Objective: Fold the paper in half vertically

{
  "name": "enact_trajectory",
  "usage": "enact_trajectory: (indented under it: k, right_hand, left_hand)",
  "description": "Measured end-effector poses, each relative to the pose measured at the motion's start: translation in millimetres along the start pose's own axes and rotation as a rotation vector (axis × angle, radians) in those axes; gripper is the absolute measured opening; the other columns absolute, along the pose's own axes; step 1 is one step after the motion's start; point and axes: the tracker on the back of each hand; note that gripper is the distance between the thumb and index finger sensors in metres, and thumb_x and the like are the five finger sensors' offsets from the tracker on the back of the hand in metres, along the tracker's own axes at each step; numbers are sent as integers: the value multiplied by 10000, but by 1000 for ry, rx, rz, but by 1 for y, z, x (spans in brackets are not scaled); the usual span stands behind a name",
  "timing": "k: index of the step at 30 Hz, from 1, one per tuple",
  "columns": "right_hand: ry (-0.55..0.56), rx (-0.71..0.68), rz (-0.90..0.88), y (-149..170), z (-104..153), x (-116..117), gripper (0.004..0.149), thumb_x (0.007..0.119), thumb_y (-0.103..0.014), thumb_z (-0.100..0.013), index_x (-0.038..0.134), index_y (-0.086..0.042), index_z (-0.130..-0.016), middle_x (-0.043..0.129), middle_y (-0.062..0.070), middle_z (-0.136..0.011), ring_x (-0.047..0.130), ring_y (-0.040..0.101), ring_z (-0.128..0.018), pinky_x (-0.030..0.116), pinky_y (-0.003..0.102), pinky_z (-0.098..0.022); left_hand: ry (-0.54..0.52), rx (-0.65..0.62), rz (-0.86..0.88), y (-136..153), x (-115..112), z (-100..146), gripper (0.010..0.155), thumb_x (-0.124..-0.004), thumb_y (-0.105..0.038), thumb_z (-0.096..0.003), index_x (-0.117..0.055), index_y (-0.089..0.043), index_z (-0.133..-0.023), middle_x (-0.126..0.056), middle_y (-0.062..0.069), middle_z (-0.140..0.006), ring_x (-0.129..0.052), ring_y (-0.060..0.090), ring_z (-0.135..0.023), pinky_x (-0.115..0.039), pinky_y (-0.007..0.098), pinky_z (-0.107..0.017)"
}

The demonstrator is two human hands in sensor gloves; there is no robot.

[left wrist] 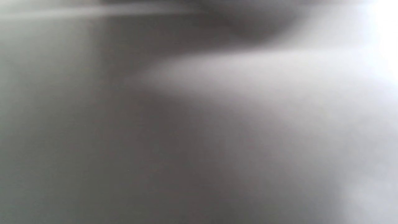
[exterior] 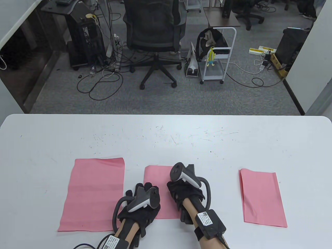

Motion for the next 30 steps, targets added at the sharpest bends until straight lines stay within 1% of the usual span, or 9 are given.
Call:
enact_trajectory:
  k: [5,10,14,19,20,21,23,26,30]
  right_hand:
    - [9,20,-13,-2,-14,-8,592,612,-516,-514,498,-304,-1055,437,-22,-1147,439,269,-1070,463,516,-787]
    - [22,20,29,-4,-15,-8,592,611,-516,-515,501,-295,-1053,446,-9,-1139,462,278,-1063,481,519,-782]
    - [32,8,19,-2,-15,-6,591,611,-514,-515,499,-295,-1052,443,-12,-1136,454,279,-1061,474,517,-782]
    - [8,-41,21,5,-14,-2,626,616,-513,-507,426,-301,-1064,363,-7,-1148,383,274,-1070,419,510,-788]
    - [5,-67,-12,7,-11,-3,624,616,-509,-507,433,-296,-1064,377,6,-1149,391,287,-1068,420,523,-783]
    - [19,-83,-63,10,-6,-5,620,617,-505,-508,451,-284,-1063,406,22,-1147,421,302,-1063,443,531,-774]
    - [51,-120,-108,13,4,-9,612,622,-496,-508,488,-264,-1059,451,49,-1140,473,328,-1049,493,534,-757]
    - [79,-135,-47,12,23,-16,609,622,-499,-508,510,-259,-1056,485,52,-1137,504,331,-1046,511,530,-753]
    - [86,-154,14,9,42,-16,603,623,-501,-508,536,-254,-1052,513,49,-1134,531,332,-1043,524,529,-751]
  left_hand:
    - [-2,-1,0,0,0,0,742,-356,-631,-528,-1,-379,-1129,62,-62,-1229,8,319,-1153,-161,653,-837]
    - [-2,-1,0,0,0,0,744,-357,-631,-528,0,-378,-1130,62,-61,-1229,7,321,-1152,-161,653,-836]
    - [-1,-1,0,0,0,0,743,-356,-631,-528,-1,-378,-1130,63,-61,-1229,8,319,-1152,-161,653,-836]
    - [-1,-2,1,0,0,0,744,-357,-631,-529,-2,-376,-1130,62,-60,-1229,7,321,-1152,-161,654,-835]
    - [-1,-2,0,0,0,0,743,-356,-631,-529,-2,-377,-1130,63,-61,-1229,8,319,-1152,-161,653,-836]
    - [-2,-2,1,0,0,0,743,-356,-631,-528,-1,-378,-1130,64,-61,-1229,7,321,-1152,-160,653,-836]
    - [-2,-2,1,0,0,0,742,-356,-631,-528,-2,-378,-1129,64,-62,-1229,7,319,-1152,-160,653,-835]
    - [-2,-2,2,0,0,0,742,-355,-631,-528,-1,-379,-1129,64,-61,-1229,9,319,-1152,-159,653,-835]
    - [-2,-2,2,0,0,0,743,-355,-631,-529,-1,-376,-1130,65,-61,-1228,9,320,-1151,-159,654,-835]
Point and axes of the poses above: the tracker on the back of each hand, its own y axis roughly to the little-finger side, its own z axis roughly from the fingertips to the wrist, x = y × z
